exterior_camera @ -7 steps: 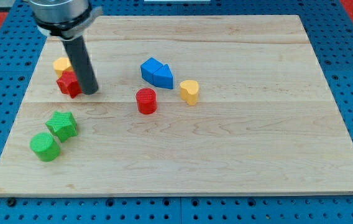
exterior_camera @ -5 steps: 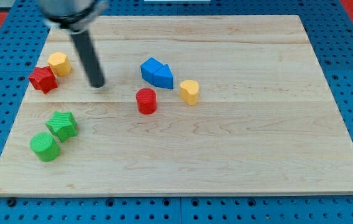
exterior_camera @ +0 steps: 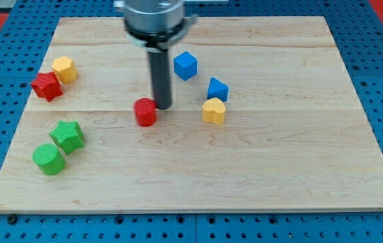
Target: Slightly push the blue cube towards the top left of the blue triangle
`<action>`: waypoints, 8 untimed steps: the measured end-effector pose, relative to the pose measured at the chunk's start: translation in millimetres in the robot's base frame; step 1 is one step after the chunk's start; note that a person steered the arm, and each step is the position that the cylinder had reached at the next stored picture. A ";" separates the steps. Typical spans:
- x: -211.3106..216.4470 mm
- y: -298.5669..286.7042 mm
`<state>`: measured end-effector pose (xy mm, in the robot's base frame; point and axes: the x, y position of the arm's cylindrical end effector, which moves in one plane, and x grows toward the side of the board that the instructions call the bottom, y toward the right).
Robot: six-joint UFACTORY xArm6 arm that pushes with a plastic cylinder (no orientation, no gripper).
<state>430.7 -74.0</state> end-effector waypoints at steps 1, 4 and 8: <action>24.8 8.4; -19.8 -137.6; -141.6 72.5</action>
<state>289.1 -1.5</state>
